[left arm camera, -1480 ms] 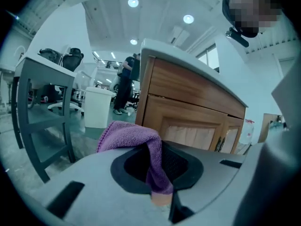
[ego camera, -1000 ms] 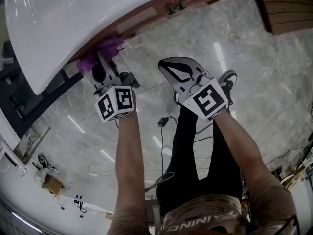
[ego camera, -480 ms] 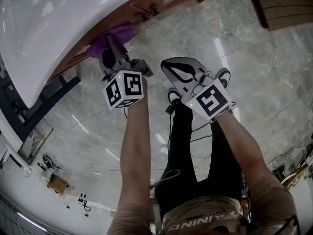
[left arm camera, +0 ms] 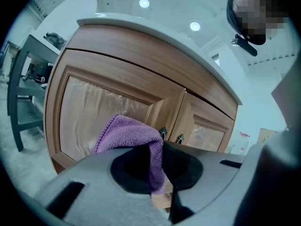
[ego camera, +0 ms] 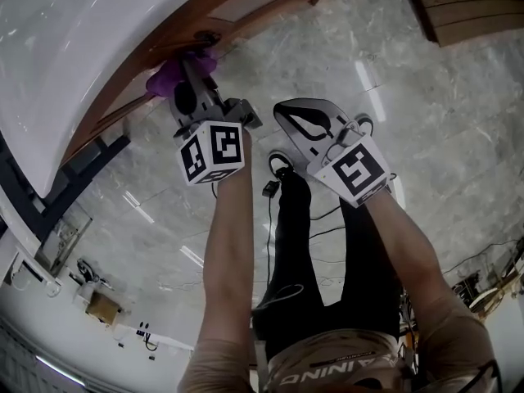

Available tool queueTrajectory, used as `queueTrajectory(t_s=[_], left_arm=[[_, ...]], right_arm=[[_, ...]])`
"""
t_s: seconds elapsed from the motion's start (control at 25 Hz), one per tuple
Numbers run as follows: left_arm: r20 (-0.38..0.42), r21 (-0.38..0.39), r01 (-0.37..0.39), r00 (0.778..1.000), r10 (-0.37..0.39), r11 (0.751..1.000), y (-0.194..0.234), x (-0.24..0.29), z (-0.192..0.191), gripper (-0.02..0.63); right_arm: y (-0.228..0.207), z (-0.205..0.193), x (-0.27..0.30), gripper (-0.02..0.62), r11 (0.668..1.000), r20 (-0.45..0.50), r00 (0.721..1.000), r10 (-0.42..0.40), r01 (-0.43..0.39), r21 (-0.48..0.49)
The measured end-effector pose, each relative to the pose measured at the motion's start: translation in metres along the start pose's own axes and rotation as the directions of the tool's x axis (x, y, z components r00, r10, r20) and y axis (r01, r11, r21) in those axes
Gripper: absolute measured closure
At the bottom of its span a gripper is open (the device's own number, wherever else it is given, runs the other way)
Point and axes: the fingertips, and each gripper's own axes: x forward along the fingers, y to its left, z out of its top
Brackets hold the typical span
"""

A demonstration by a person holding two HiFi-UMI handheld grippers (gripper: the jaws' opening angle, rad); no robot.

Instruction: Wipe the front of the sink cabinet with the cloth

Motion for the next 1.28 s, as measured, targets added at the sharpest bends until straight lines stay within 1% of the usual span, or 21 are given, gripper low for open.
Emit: queueTrajectory(t_s=[0.08,0.2,0.32,0.48,0.64,0.68,0.76,0.8,0.92,1.08,1.28], left_arm=[[-0.003,0.013,0.009,1.0,-0.009,1.0,-0.012,0.0,-0.004,0.568],[-0.023,0.047,0.044,0.999,-0.043,0.998,-0.036,0.006,-0.01,0.568],[-0.025,0.037,0.02,1.0,-0.019,0.999,-0.044,0.012,-0.014,0.568],[-0.049,0.075,0.05,0.998,-0.047,0.996,-0.068,0.018,-0.025,0.568],[-0.066,0.072,0.033,0.997,-0.028,0.997,-0.085,0.034,-0.035,0.568],[-0.073,0.086,0.05,0.996,-0.044,0.995,-0.093,0.037,-0.039,0.568],[-0.089,0.117,0.108,0.991,-0.098,0.987,-0.115,0.043,-0.045,0.568],[-0.091,0.118,0.125,0.989,-0.115,0.985,-0.126,0.048,-0.048,0.568],[-0.096,0.087,0.119,0.989,-0.111,0.989,-0.142,0.06,-0.056,0.568],[-0.137,0.097,0.19,0.975,-0.176,0.977,-0.181,0.071,-0.071,0.568],[-0.154,-0.001,0.18,0.972,-0.178,0.984,-0.216,0.084,-0.084,0.568]], right_arm=[[-0.007,0.0,-0.007,0.584,1.0,0.001,1.0,-0.002,0.002,0.004],[-0.014,-0.001,-0.017,0.584,1.0,0.0,1.0,0.005,-0.005,-0.006],[-0.023,-0.001,-0.027,0.584,1.0,-0.007,1.0,0.009,-0.009,-0.001],[-0.034,0.001,-0.039,0.584,1.0,-0.008,1.0,0.011,-0.011,0.009],[-0.046,0.003,-0.052,0.584,1.0,-0.012,1.0,0.011,-0.011,0.009],[-0.05,0.003,-0.055,0.584,1.0,-0.013,1.0,0.012,-0.012,0.004],[-0.06,0.003,-0.063,0.584,1.0,-0.011,1.0,0.011,-0.012,-0.012],[-0.066,0.003,-0.066,0.584,1.0,-0.01,1.0,0.008,-0.008,-0.017],[-0.082,0.003,-0.077,0.584,1.0,-0.007,1.0,-0.005,0.005,-0.013],[-0.101,0.005,-0.091,0.584,1.0,-0.004,1.0,-0.024,0.024,0.014],[-0.118,0.01,-0.103,0.584,0.999,0.0,0.999,-0.034,0.034,0.013]])
